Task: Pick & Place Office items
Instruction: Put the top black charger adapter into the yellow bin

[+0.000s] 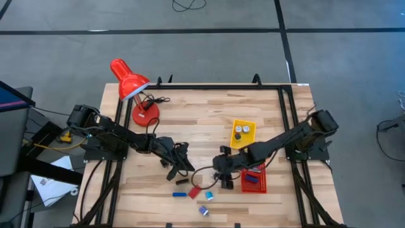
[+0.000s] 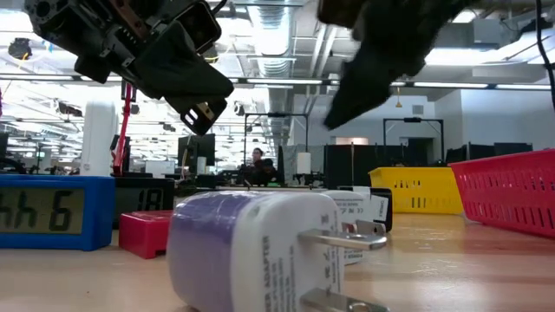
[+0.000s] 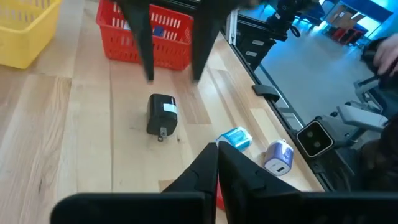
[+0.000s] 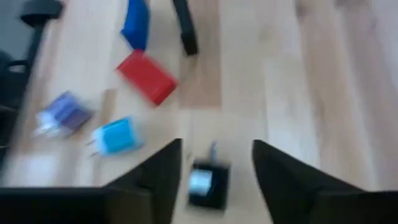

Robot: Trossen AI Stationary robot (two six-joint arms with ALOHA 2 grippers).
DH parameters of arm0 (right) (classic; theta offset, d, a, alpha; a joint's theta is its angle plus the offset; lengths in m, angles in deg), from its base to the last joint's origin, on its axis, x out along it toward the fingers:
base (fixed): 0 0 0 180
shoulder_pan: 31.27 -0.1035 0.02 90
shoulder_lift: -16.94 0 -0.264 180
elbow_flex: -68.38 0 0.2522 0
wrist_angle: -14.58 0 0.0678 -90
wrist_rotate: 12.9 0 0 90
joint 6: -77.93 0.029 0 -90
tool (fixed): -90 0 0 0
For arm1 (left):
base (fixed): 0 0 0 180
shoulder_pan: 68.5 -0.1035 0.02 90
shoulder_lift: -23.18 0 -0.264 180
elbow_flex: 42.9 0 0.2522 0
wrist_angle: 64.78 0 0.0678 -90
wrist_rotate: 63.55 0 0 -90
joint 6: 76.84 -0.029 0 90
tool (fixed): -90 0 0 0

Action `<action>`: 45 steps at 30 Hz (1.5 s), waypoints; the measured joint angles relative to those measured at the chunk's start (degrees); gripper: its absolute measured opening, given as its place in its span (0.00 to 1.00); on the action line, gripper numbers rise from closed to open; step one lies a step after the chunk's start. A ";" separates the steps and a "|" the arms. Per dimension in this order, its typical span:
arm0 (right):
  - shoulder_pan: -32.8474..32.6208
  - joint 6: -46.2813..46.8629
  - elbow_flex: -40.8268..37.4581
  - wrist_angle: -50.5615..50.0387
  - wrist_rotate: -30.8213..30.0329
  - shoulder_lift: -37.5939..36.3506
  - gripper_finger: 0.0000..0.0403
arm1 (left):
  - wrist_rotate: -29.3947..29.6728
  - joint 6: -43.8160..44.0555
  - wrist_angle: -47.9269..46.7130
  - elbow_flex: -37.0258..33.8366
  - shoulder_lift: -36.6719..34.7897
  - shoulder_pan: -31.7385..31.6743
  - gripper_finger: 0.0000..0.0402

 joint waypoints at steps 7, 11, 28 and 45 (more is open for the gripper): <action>2.13 4.64 2.83 -7.81 3.11 -3.07 0.79 | 0.00 -0.20 -0.02 0.00 0.01 -0.44 0.02; 1.19 4.92 3.16 -7.49 3.46 -1.14 0.93 | -0.02 -0.20 -0.17 -0.07 0.01 -0.40 0.02; -0.63 0.83 13.05 -18.08 1.42 14.56 0.83 | -0.02 -0.22 -0.44 -1.11 0.05 -0.43 0.02; -0.56 0.45 16.25 -21.38 2.69 17.33 0.34 | -0.05 -0.30 -0.99 -1.14 0.05 -0.42 0.02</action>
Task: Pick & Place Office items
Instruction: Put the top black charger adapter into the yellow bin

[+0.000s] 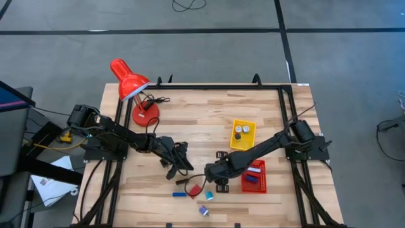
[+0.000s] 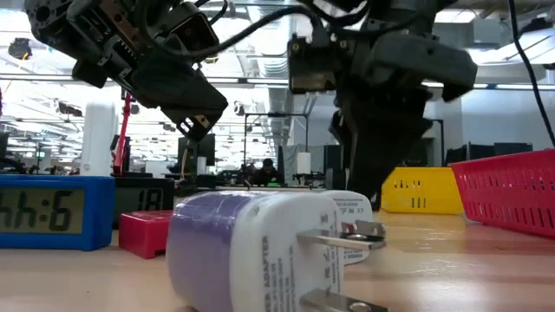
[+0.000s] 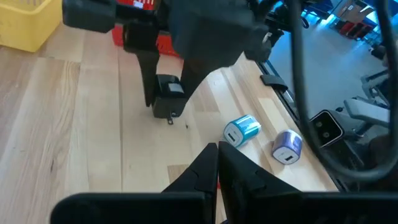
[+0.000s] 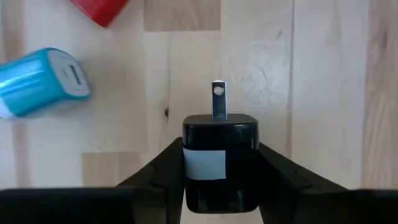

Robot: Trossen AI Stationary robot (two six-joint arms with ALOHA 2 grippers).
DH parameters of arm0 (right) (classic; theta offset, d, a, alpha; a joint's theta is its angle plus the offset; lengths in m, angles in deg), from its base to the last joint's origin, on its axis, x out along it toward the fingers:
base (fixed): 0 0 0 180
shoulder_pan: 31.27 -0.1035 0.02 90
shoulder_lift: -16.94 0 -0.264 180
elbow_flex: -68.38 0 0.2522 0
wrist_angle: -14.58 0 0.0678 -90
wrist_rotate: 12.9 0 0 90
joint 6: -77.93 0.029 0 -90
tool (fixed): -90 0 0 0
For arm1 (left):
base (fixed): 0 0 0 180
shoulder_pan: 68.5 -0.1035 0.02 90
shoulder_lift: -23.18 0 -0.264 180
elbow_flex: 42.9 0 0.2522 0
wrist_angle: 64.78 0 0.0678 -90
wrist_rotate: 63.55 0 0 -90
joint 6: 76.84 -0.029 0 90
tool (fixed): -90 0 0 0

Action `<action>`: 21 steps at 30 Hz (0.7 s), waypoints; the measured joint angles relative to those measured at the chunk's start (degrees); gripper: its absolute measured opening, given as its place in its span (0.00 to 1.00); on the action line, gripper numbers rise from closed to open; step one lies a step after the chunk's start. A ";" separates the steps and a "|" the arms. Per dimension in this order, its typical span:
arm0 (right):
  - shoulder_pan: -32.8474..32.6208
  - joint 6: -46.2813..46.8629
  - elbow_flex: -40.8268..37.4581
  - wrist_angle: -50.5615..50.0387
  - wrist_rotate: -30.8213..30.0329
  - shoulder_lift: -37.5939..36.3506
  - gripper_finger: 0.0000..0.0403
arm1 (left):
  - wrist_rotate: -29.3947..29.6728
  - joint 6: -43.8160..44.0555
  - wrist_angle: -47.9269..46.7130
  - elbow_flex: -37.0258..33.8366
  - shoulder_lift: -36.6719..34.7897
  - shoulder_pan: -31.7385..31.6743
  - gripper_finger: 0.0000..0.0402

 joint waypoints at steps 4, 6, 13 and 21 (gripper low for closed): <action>-0.41 -0.86 -0.04 -0.05 -2.59 -2.69 0.34 | 0.08 -5.85 1.18 0.00 0.00 0.36 0.02; -0.89 -1.10 -0.20 0.96 -5.56 -5.01 0.34 | 1.44 -8.07 3.19 0.00 0.00 1.05 0.02; -2.23 -0.20 -11.99 20.41 -11.36 -16.00 0.34 | 8.92 -18.91 6.42 0.00 0.00 3.53 0.02; -1.03 -3.91 -30.41 63.29 -16.17 -21.99 0.34 | 23.02 -25.07 11.66 0.00 0.00 4.83 0.05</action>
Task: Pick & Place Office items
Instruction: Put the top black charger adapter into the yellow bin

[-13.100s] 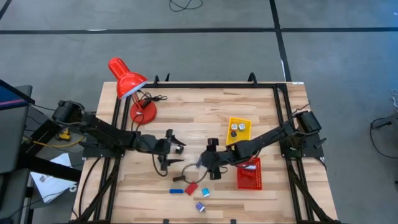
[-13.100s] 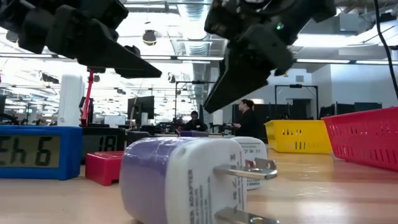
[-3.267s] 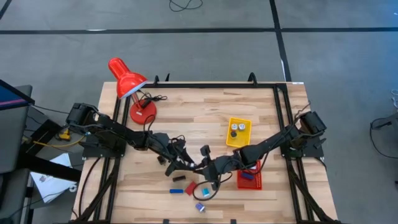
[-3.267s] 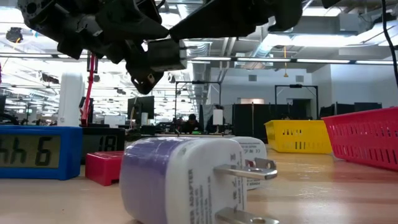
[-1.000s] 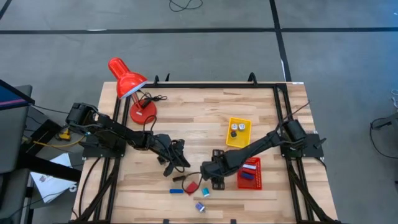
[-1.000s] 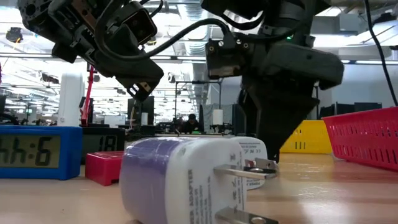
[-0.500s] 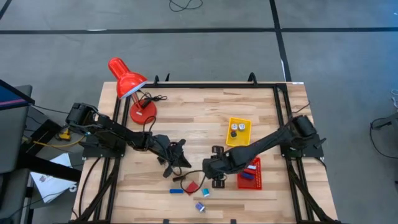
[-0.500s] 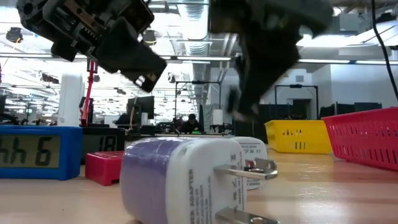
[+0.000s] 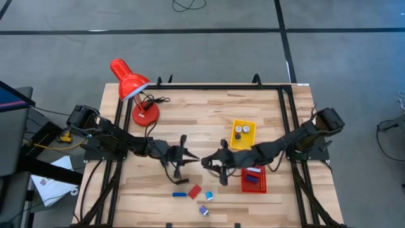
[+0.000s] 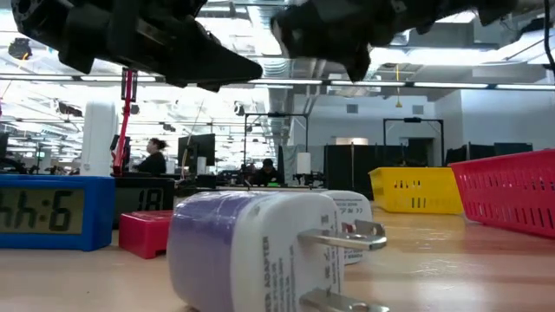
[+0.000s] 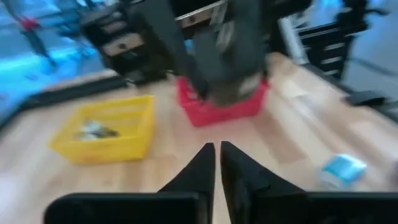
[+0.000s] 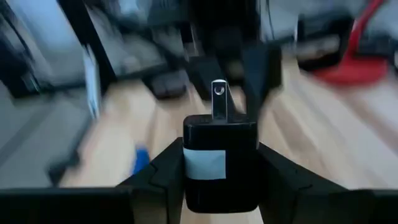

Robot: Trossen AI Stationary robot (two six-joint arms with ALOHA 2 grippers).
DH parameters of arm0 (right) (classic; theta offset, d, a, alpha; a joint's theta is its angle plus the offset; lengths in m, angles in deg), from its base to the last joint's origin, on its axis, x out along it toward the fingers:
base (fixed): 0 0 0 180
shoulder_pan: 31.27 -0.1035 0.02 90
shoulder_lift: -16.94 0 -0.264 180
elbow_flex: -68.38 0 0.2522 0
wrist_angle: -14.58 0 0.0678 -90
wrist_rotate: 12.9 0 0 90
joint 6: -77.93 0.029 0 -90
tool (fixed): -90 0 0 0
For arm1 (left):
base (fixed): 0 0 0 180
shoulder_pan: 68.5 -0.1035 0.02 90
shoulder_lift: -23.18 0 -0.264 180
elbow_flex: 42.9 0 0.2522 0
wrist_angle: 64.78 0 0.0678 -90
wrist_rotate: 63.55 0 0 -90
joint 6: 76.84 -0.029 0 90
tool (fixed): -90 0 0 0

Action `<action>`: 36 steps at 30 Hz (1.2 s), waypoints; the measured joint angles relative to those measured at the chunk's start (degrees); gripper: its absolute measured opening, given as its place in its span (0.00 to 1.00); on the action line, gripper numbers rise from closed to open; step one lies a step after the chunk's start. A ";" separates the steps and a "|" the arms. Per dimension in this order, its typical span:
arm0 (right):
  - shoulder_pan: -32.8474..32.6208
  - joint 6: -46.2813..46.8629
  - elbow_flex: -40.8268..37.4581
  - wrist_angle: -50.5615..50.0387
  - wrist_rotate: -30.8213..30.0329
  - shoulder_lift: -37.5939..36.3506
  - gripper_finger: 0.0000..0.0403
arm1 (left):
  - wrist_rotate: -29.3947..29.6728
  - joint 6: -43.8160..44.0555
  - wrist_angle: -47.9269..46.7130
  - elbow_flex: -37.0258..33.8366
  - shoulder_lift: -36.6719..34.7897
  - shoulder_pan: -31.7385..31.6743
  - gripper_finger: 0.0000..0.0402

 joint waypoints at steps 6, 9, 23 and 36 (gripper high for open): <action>0.52 -3.20 -4.49 23.54 -2.49 1.71 0.34 | 3.80 -7.82 4.73 0.00 0.00 1.17 0.27; 0.96 -3.41 -4.30 29.66 -4.93 2.97 0.34 | 3.98 -12.88 8.57 0.00 0.00 1.31 0.42; 3.74 -10.72 -4.12 46.16 -6.45 3.42 0.34 | 9.37 -45.00 31.04 0.47 -0.47 1.10 0.77; 7.20 -12.21 0.15 43.53 -2.95 3.60 0.34 | 13.15 -50.86 31.79 4.15 -0.44 -1.67 0.74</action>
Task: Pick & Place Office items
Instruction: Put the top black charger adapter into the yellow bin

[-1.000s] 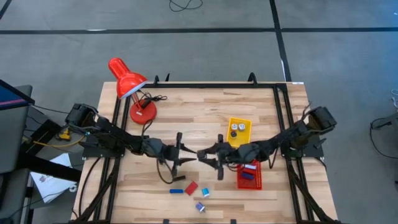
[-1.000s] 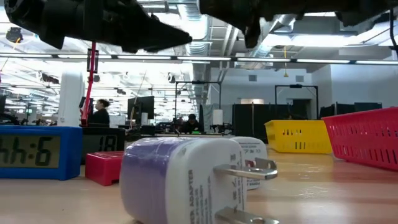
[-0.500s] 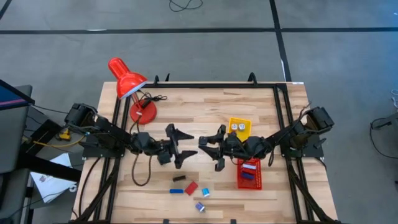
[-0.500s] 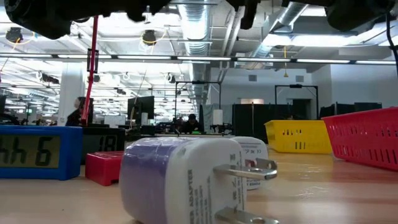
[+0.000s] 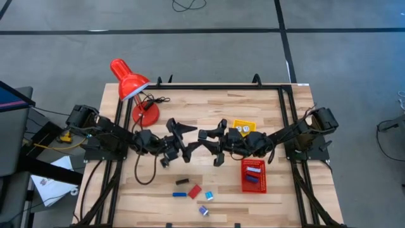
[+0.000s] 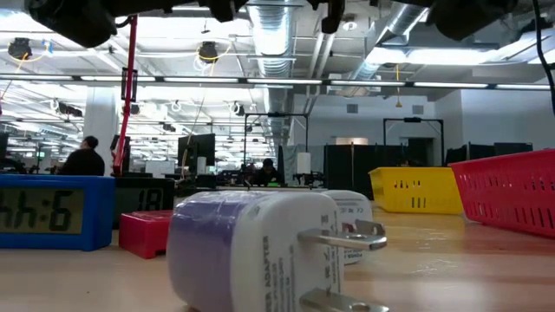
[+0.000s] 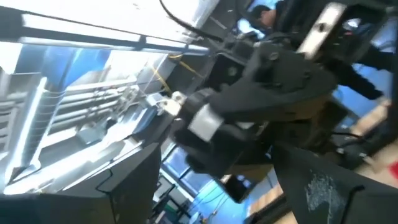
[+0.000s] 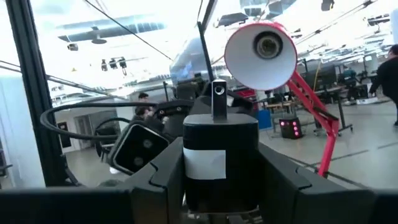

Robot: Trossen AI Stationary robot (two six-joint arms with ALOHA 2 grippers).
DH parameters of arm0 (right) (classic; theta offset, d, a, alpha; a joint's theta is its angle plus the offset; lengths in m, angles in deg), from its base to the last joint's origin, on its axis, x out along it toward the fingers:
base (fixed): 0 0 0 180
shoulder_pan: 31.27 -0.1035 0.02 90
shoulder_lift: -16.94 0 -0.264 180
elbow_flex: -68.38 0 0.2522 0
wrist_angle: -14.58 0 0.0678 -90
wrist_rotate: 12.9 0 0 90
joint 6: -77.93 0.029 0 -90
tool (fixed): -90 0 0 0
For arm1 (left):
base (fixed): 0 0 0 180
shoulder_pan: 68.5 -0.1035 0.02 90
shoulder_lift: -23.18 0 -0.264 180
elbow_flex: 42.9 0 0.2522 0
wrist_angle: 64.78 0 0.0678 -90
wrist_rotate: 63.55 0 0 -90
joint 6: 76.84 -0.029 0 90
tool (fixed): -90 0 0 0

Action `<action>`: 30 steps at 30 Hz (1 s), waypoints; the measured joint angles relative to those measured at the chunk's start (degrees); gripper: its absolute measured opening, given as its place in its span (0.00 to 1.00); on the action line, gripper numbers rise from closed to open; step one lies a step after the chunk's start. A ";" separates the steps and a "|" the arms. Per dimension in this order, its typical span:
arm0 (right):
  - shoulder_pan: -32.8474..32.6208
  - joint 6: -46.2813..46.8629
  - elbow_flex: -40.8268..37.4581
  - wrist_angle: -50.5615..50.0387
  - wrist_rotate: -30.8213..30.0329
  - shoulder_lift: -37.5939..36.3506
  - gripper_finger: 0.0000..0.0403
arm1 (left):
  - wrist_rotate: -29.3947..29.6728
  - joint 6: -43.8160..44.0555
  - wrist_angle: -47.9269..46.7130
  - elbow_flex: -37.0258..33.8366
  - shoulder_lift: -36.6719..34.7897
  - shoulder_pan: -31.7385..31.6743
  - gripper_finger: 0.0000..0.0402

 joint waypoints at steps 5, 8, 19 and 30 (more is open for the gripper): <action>0.15 -0.02 0.80 -0.41 0.26 0.00 0.34 | -0.89 0.45 0.15 1.26 0.00 -0.52 0.74; 0.53 0.84 1.54 -1.93 0.72 0.00 0.34 | -2.07 0.62 -0.38 1.52 0.00 -0.45 0.74; 0.76 0.96 1.64 -3.27 1.49 0.00 0.34 | -0.50 4.82 -1.86 1.60 0.00 0.91 0.74; 0.63 1.07 1.64 -3.62 1.46 0.00 0.35 | 7.57 1.54 -1.35 1.60 0.00 6.03 0.74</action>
